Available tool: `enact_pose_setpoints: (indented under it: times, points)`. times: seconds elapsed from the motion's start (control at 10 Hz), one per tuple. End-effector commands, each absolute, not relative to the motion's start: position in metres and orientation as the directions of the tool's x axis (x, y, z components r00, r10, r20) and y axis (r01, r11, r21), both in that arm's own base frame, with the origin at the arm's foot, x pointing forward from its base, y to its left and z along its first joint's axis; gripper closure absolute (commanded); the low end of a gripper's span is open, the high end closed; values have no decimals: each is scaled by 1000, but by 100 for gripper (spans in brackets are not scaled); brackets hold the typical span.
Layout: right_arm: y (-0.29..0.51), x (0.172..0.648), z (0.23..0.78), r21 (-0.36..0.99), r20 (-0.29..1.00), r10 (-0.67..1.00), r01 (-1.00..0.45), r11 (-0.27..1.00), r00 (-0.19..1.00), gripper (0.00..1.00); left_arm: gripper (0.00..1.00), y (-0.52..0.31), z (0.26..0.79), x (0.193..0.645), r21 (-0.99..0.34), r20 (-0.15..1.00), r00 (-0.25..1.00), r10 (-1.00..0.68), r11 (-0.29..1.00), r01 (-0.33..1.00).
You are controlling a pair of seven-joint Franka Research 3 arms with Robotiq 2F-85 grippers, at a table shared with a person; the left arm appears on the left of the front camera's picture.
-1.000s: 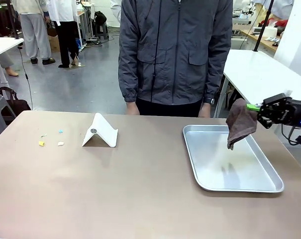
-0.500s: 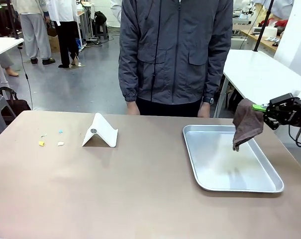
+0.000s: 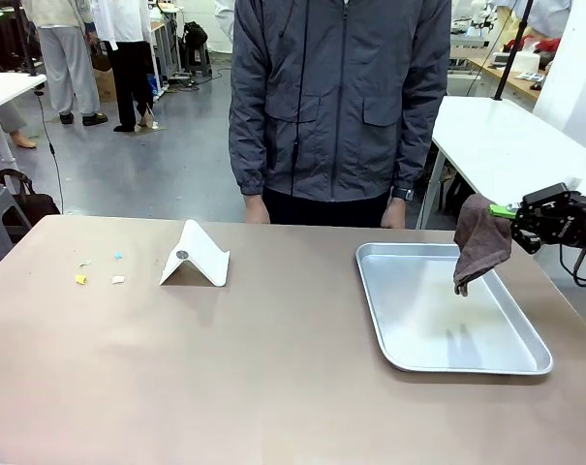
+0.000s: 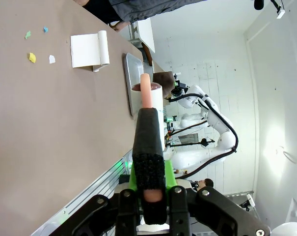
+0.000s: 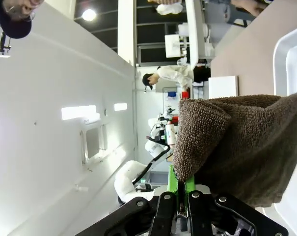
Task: Clean the surface of the table.
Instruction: If a person points to the right, clean the right side of the table with your right hand, and if they point to the left, clean the left side with your left hand, then clean the area not pointed to by the person.
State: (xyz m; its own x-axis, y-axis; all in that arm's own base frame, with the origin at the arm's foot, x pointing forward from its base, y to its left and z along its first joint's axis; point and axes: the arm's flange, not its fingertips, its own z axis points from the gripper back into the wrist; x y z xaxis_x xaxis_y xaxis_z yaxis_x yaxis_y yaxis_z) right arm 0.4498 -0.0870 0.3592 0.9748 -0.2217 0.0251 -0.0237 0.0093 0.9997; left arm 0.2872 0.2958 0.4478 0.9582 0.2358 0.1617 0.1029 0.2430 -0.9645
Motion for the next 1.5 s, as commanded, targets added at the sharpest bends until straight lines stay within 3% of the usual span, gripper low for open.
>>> enact_pose_setpoints:
  times: [0.0, 1.1, 1.2, 1.4]
  points:
    - [-85, 453, 364, 999, 35, -219, -38, -8, 975, 95, 100, 292, 449, 285, -964, 164, 958, 237, 244, 105]
    - [-85, 453, 364, 999, 35, -219, -38, -8, 975, 95, 100, 292, 449, 285, -964, 164, 958, 237, 244, 105]
    - [-85, 453, 364, 999, 35, -219, -38, -8, 975, 95, 78, 296, 448, 287, -965, 162, 958, 236, 243, 103]
    - [-85, 453, 364, 999, 35, -219, -38, -8, 975, 95, 78, 278, 462, 287, -921, 150, 929, 337, 389, 8]
